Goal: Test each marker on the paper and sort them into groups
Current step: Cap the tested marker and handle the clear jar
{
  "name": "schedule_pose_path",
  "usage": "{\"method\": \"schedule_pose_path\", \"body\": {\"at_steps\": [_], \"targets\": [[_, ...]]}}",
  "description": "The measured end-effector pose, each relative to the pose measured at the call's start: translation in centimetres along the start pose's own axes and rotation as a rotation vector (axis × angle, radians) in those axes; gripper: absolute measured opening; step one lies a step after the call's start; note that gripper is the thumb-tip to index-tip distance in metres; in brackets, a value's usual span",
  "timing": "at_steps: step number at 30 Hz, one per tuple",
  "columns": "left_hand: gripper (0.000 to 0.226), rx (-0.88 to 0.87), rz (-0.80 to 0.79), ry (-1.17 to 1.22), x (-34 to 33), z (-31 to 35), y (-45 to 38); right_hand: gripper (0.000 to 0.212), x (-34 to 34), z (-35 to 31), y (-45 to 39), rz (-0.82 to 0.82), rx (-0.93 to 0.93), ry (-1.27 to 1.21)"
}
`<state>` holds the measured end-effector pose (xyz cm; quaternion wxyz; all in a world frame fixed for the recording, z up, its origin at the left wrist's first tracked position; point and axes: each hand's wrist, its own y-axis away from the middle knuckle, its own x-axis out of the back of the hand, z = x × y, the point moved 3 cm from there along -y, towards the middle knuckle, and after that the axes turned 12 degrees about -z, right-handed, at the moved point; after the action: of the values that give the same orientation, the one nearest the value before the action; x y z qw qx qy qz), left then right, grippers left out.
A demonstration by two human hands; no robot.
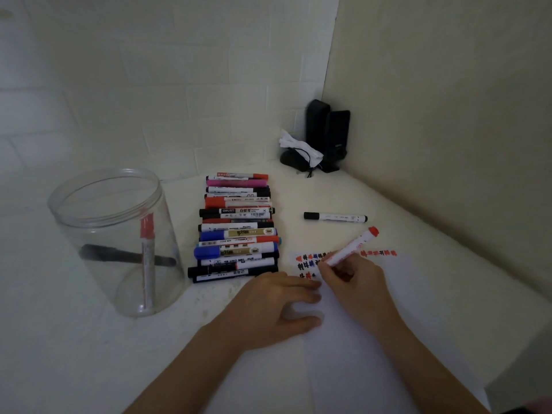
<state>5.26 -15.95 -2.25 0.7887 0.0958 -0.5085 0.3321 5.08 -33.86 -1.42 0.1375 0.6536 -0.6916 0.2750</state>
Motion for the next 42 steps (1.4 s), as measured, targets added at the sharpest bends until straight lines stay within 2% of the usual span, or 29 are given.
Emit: {"method": "schedule_pose_path", "body": {"at_steps": [3,13,18,25,28,31,36,39,42], "targets": [[0.044,0.0,-0.015,0.001,0.0,0.1,0.0,0.003,0.1,0.3,-0.1,0.026,-0.014,0.016],[0.044,-0.007,-0.01,-0.018,0.1,0.1,0.0,0.011,0.0,0.2,-0.1,-0.003,-0.002,0.03],[0.046,-0.01,-0.019,-0.02,0.0,0.0,0.0,0.004,0.1,0.4,-0.3,0.041,-0.018,0.007],[0.043,-0.028,-0.017,-0.009,0.1,0.2,0.0,0.007,0.3,0.5,-0.5,0.049,-0.117,-0.064],[0.03,0.019,-0.026,0.18,0.7,0.5,0.1,0.004,0.6,0.3,-0.8,0.052,-0.205,-0.183],[0.031,0.185,0.063,0.43,1.4,0.8,0.7,0.008,1.1,-0.9,-0.7,-0.004,-0.268,-0.294],[0.043,0.233,-0.017,0.402,1.3,0.7,1.6,0.013,1.8,-3.2,0.5,-0.074,-0.245,-0.481],[0.03,0.272,0.036,0.473,1.6,0.3,1.9,0.025,1.1,-4.2,1.7,-0.123,-0.223,-0.574],[0.016,0.294,0.099,0.572,1.6,0.2,2.1,0.023,0.7,-5.0,2.7,-0.133,-0.189,-0.547]]}}
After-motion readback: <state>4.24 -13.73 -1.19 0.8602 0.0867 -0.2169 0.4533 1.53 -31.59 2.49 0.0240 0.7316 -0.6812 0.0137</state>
